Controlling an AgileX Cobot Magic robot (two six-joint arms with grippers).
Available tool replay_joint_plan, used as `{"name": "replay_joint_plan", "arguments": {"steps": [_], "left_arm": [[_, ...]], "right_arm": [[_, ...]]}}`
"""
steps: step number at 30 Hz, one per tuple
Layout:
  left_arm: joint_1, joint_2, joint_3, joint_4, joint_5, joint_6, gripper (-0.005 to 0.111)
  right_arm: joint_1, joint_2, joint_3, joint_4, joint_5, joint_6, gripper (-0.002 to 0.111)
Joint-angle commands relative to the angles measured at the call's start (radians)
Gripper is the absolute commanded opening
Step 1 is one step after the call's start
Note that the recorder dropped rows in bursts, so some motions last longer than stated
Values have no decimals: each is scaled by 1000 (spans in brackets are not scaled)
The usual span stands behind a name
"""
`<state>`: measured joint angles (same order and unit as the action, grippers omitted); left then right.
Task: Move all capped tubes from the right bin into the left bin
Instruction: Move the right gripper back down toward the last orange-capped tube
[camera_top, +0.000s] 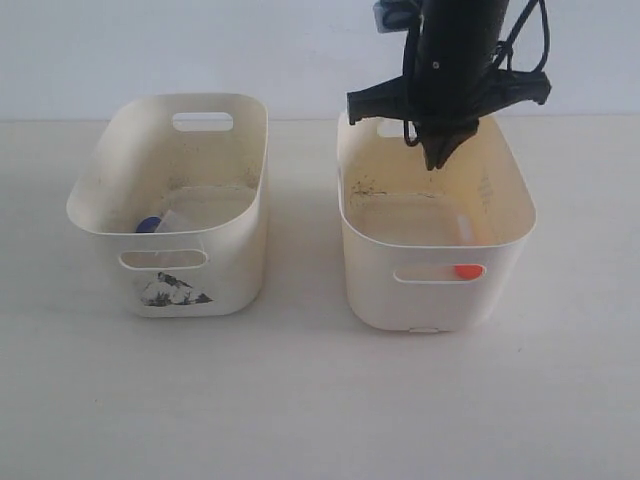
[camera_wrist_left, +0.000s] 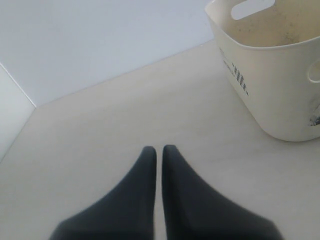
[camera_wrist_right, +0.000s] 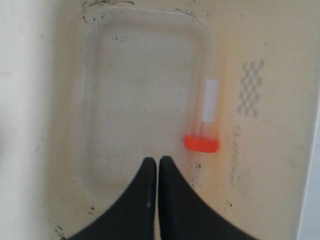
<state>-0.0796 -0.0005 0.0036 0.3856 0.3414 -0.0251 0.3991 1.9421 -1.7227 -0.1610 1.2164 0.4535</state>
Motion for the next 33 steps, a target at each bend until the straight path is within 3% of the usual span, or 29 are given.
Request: {"name": "replay_joint_plan", "arguments": {"steps": [1, 33], "left_arm": [[-5, 0, -4, -3, -5, -10, 4], [-5, 0, -4, -3, -5, -10, 4]], "right_arm": [[-19, 39, -4, 23, 5, 10, 1], [-19, 230, -59, 19, 5, 63, 1]]}}
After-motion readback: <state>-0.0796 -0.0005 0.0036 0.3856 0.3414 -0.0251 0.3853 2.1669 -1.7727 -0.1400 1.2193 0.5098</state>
